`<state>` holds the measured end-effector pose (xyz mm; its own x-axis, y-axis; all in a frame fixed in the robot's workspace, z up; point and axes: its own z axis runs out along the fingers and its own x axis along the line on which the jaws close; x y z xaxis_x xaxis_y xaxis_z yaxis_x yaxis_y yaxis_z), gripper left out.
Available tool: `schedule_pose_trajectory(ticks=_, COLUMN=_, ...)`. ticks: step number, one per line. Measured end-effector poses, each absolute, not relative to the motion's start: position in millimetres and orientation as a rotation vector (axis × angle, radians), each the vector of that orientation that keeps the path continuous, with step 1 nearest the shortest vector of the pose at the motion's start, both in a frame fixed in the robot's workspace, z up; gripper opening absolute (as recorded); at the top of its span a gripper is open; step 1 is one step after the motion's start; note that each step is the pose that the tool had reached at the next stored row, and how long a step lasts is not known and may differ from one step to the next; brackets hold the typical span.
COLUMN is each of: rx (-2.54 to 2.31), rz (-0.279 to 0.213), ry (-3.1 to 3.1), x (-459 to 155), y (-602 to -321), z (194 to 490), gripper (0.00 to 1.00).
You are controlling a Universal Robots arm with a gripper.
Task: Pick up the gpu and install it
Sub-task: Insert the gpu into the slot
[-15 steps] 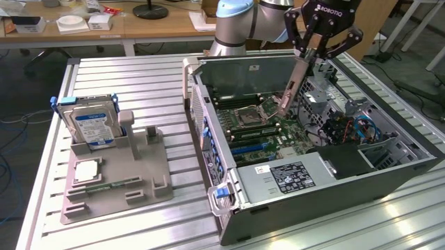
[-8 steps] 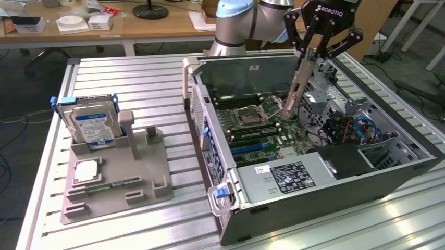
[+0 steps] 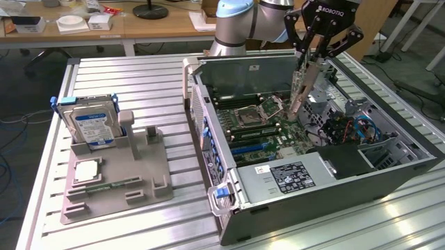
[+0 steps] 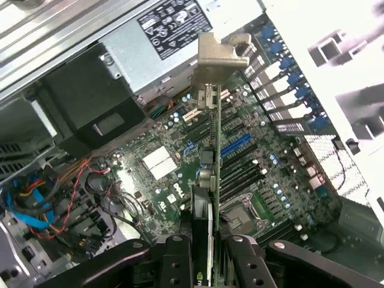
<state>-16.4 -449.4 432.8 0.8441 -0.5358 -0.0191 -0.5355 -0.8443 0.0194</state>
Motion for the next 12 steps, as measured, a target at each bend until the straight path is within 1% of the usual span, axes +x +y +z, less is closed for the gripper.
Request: schedule_pose_trajectory(ticks=12, rx=3.067, rz=-0.035, ry=-0.604, x=-16.4, y=-449.4, z=432.8, gripper=0.26)
